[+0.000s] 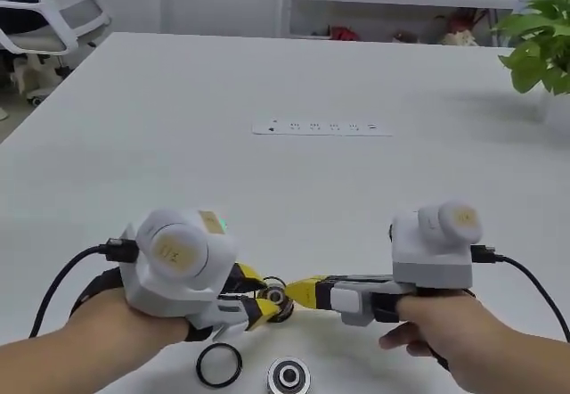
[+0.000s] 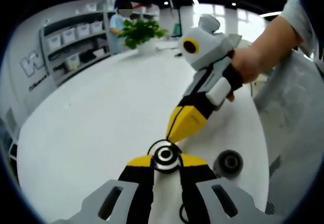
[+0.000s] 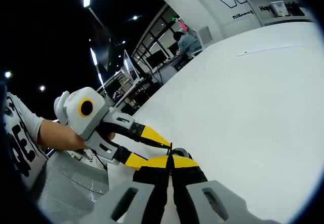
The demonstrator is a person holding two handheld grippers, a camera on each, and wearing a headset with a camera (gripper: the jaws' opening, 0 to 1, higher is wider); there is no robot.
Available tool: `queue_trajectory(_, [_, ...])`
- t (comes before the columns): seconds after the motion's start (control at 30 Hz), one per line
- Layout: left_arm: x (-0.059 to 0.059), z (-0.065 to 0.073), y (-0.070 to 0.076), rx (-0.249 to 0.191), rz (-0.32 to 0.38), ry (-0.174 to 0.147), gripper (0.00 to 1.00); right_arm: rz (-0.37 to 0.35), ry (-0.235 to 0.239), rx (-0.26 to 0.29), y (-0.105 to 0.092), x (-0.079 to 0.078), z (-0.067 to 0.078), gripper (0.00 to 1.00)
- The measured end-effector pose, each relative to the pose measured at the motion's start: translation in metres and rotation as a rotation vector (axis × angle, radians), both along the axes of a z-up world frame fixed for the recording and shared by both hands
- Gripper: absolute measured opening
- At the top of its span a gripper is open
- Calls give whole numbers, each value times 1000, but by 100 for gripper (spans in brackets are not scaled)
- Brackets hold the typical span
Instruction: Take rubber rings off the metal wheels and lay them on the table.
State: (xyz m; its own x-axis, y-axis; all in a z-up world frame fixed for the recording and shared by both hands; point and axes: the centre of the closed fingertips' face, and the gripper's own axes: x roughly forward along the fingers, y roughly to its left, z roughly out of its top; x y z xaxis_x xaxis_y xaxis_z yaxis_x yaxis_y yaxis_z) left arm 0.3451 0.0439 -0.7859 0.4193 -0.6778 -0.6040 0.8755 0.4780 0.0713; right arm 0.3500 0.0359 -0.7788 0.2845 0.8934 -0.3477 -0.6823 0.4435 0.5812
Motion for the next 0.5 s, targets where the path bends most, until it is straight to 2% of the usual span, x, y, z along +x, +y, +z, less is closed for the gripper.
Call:
queue_trajectory(0.2, [-2, 9, 3, -35, 12, 3, 27, -3, 3, 8, -1, 0, 2, 0])
queue_trajectory(0.5, [-9, 22, 12, -56, 8, -9, 35, -7, 7, 23, -1, 1, 8, 0])
